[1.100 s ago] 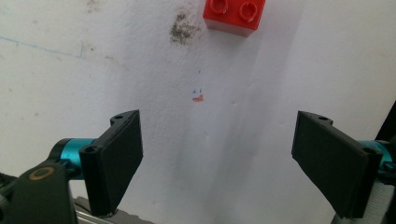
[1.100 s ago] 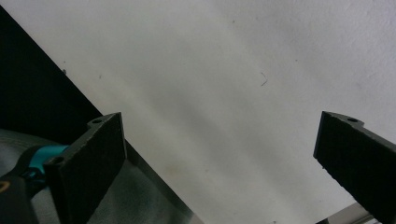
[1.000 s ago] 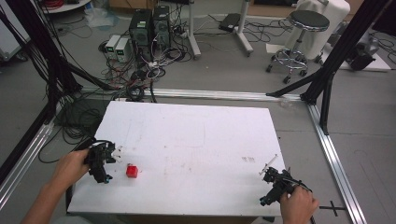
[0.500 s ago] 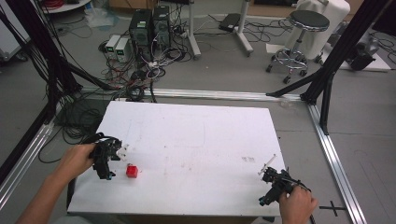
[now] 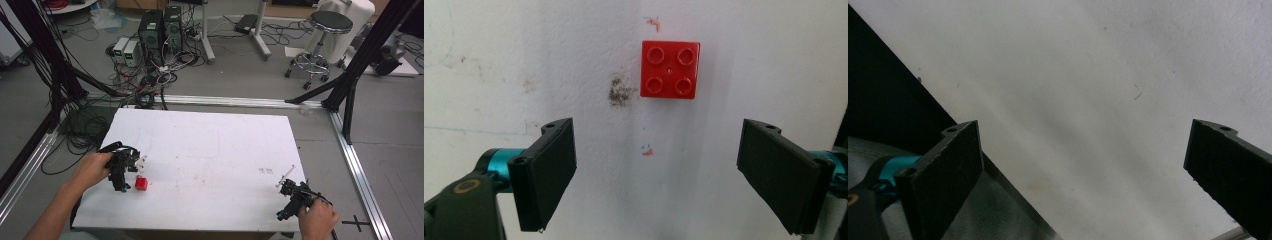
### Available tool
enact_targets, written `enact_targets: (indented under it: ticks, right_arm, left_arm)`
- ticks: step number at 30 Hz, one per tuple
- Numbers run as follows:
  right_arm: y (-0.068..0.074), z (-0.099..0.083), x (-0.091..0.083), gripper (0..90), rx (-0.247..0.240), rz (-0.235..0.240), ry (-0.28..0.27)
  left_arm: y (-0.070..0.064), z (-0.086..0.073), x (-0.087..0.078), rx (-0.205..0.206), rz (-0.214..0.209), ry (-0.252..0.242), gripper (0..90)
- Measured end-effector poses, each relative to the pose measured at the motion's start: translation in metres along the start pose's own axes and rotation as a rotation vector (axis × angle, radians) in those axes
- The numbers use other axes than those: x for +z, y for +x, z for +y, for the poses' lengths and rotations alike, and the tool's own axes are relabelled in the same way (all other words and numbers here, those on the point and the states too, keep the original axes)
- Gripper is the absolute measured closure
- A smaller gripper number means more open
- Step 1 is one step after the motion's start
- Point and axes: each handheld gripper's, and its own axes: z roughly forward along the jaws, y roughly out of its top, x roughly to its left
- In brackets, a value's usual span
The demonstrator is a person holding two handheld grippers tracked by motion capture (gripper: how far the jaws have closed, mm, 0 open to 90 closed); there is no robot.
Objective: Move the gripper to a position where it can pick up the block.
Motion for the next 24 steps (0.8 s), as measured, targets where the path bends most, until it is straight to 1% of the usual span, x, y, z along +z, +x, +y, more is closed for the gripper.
enact_targets:
  ticks: [2,4,7,10,11,13,16,18,24]
  right_arm:
    - [0.000,0.000,0.000,1.6,0.000,0.001,-0.002]
    - [0.000,0.001,0.001,1.6,-0.005,0.000,0.000]
    - [0.000,0.001,0.000,1.6,-0.005,-0.001,0.000]
    - [0.000,0.001,0.001,1.6,-0.004,0.000,0.000]
    - [0.000,0.001,0.001,1.6,-0.005,-0.001,0.001]
    - [0.000,0.001,0.001,1.6,-0.003,0.002,-0.001]
    - [0.000,0.001,0.001,1.6,0.000,0.002,0.001]
    - [0.000,0.001,0.001,1.6,-0.003,0.001,0.002]
    - [0.000,0.002,0.002,1.6,-0.010,0.001,0.000]
  left_arm:
    - [0.000,0.003,0.002,0.009,-0.011,0.002,16.3]
    - [0.001,0.005,0.006,0.023,-0.010,0.005,16.3]
    - [0.002,0.009,0.010,0.028,-0.022,0.010,16.4]
    - [0.002,0.013,0.015,0.046,-0.036,0.020,16.3]
    - [0.002,0.014,0.016,0.052,-0.035,0.024,16.3]
    - [0.002,0.016,0.020,0.051,-0.038,0.028,16.3]
    - [0.002,0.018,0.023,0.065,-0.039,0.033,16.3]
    - [0.001,0.020,0.026,0.072,-0.046,0.034,16.3]
    - [0.000,0.023,0.032,0.087,-0.044,0.047,16.3]
